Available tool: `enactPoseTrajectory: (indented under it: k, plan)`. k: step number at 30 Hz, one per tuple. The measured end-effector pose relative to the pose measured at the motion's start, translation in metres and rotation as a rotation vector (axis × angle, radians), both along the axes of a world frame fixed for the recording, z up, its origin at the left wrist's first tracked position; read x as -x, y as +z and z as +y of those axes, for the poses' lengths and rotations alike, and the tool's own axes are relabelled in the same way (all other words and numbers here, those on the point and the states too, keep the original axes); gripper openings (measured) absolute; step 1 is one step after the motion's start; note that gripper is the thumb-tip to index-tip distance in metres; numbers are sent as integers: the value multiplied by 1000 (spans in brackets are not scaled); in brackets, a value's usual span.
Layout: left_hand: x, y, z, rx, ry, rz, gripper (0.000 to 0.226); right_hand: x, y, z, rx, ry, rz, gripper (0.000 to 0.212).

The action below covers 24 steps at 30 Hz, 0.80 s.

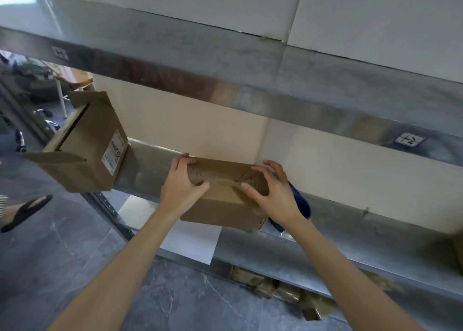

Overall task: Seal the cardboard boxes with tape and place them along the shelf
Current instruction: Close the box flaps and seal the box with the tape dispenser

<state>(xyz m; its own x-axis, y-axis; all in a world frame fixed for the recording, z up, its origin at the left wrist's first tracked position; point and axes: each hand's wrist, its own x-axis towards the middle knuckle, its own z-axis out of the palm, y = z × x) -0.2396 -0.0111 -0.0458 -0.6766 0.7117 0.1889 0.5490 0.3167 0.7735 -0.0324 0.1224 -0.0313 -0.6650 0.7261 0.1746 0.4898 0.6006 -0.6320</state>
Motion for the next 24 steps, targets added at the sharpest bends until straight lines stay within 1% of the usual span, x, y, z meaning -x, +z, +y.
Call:
enactPoseTrajectory:
  k: [3,6,8,10,12,15,17,19,21,24]
  plan:
    - [-1,0,6,58,-18,150,56,14,-5,1,43,-21,-32,58]
    - [2,-7,8,149,-88,291,56,20,-14,0,9,18,-174,69]
    - [6,-11,8,211,-126,323,57,21,-16,3,-32,52,-277,78]
    - [9,-11,9,233,-153,312,58,20,-16,6,-40,72,-328,81]
    - [10,-11,9,218,-165,304,57,19,-16,6,-30,81,-323,78]
    - [8,-12,4,152,-182,323,54,18,-17,1,-65,99,-225,66]
    - [6,-16,-2,92,-220,427,55,16,-18,-4,-148,119,-171,59]
    - [7,-21,-6,47,-270,510,58,14,-20,-7,-224,133,-169,55]
    - [9,-24,-8,49,-299,495,61,13,-20,-9,-236,141,-187,55]
    - [8,-20,-6,69,-288,451,64,14,-19,-7,-184,145,-185,55]
